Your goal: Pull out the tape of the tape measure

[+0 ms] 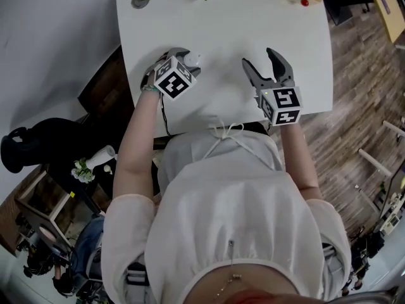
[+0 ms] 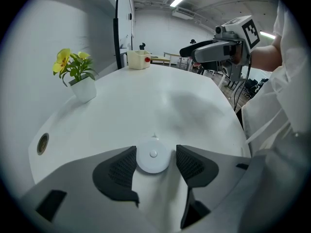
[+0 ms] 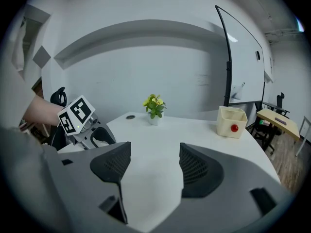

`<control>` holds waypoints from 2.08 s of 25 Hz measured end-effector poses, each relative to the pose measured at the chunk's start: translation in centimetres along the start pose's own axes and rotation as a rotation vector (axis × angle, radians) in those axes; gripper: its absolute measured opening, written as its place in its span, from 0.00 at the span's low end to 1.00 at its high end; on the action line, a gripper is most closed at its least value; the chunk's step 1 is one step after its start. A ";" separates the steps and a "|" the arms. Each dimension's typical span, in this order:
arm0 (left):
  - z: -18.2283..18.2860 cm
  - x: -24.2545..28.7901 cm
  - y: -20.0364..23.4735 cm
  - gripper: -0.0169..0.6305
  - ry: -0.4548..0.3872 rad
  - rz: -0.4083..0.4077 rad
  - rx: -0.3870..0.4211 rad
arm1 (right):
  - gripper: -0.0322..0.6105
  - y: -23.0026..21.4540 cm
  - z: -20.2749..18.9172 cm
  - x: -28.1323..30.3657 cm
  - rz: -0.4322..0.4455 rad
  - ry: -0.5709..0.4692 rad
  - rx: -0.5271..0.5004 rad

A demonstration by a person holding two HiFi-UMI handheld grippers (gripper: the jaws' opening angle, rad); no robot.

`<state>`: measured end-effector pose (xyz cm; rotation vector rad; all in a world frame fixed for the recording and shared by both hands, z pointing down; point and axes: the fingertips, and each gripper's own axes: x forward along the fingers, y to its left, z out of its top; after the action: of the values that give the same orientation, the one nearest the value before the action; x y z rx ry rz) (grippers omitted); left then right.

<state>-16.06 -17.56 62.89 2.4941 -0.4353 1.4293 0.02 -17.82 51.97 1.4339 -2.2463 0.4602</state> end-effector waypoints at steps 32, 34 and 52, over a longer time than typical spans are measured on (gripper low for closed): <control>14.6 -6.0 -9.0 0.38 -0.115 0.147 0.048 | 0.42 1.2 0.1 -3.8 0.576 0.170 -0.444; 15.0 -5.5 -9.4 0.38 -0.101 0.129 0.063 | 0.39 1.8 -0.2 -4.0 0.621 0.184 -0.499; 16.0 -4.1 -10.5 0.38 -0.071 0.056 0.172 | 0.07 3.1 -2.1 -4.4 0.777 0.241 -0.703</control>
<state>-1.39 -12.74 50.82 2.6949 -0.4146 1.4603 -0.84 -12.15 51.30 0.1344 -2.3334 0.0280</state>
